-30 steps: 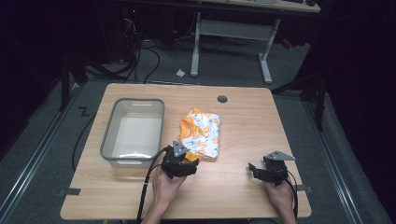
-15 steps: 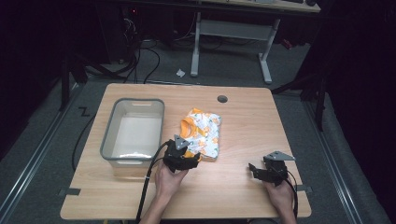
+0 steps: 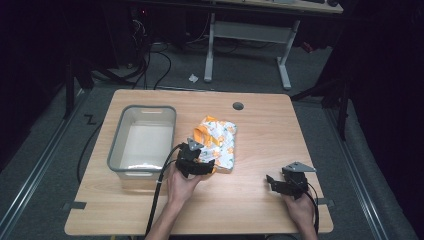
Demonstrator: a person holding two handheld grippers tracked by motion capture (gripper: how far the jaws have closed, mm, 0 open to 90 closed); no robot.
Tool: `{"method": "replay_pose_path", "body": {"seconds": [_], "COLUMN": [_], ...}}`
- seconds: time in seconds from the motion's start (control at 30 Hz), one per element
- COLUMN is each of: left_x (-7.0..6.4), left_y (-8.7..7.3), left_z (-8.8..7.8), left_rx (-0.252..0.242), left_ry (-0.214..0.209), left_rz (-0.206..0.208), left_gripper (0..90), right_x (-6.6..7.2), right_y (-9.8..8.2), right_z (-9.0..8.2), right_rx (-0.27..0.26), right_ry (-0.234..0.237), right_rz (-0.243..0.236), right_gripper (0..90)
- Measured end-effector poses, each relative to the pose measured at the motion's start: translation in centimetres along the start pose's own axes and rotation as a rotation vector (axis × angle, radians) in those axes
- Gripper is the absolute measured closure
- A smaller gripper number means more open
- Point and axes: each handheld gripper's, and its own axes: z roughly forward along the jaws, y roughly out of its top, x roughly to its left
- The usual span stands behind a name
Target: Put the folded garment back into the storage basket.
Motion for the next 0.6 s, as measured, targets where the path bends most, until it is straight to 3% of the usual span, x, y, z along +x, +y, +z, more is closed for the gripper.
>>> {"method": "replay_pose_path", "body": {"seconds": [0.27,0.6], "left_x": [0.6,1.5], "left_y": [1.4,3.1], "left_z": [0.9,2.5], "left_rx": [0.012,0.048], "left_ry": [0.033,0.064], "left_rz": [0.020,-0.005], "left_gripper": [18.8,18.1], "right_x": [0.0,0.0], "right_y": [0.0,0.0], "right_z": [0.0,0.0], "right_rx": [0.000,0.000], "right_ry": [0.000,0.000], "right_rz": [0.000,0.000], "right_gripper": [27.4,27.4]}}
